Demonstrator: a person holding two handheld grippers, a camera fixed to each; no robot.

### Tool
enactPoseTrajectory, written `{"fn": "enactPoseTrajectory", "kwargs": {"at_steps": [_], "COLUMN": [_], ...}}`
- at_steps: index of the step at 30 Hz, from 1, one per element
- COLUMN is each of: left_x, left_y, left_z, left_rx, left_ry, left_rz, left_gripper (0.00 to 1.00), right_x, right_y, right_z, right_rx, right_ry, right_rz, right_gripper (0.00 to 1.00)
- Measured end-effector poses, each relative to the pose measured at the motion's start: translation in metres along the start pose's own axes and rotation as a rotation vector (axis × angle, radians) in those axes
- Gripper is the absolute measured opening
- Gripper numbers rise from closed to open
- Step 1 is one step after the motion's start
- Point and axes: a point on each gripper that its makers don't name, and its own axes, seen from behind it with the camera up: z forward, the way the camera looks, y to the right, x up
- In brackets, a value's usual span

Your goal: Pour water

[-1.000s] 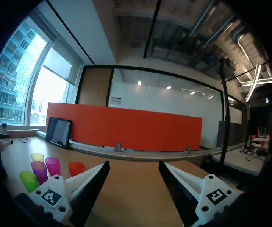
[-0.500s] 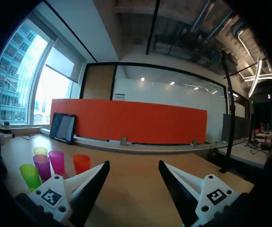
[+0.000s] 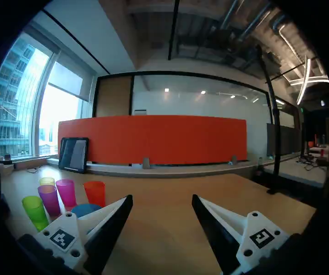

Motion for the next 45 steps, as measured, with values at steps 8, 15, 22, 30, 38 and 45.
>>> {"fn": "enactPoseTrajectory", "kwargs": {"at_steps": [8,15,22,30,38,45], "left_x": [0.0004,0.0002,0.0001,0.0001,0.0001,0.0], "left_y": [-0.0003,0.0,-0.0002,0.0001,-0.0002,-0.0004], "left_z": [0.0001,-0.0001,-0.0002,-0.0002,-0.0005,-0.0004], "left_rx": [0.0,0.0,0.0,0.0,0.0,0.0], "left_ry": [0.0,0.0,0.0,0.0,0.0,0.0], "left_rz": [0.0,0.0,0.0,0.0,0.0,0.0], "left_gripper": [0.98,0.98,0.98,0.98,0.98,0.98], "right_x": [-0.0043,-0.0051,-0.0047,-0.0041,-0.0054,-0.0063], "right_y": [0.0014,0.0005,-0.0013,-0.0022,-0.0021,-0.002], "right_z": [0.0021,0.002,0.0024,0.0012,0.0009,0.0009], "right_rx": [-0.001,-0.001,0.003,0.007,0.007,0.007], "right_ry": [-0.001,-0.003,-0.002,-0.002,-0.005,-0.005], "right_rz": [0.004,0.002,0.0,0.0,0.002,0.001], "right_gripper": [1.0,1.0,1.0,1.0,1.0,1.0]}}
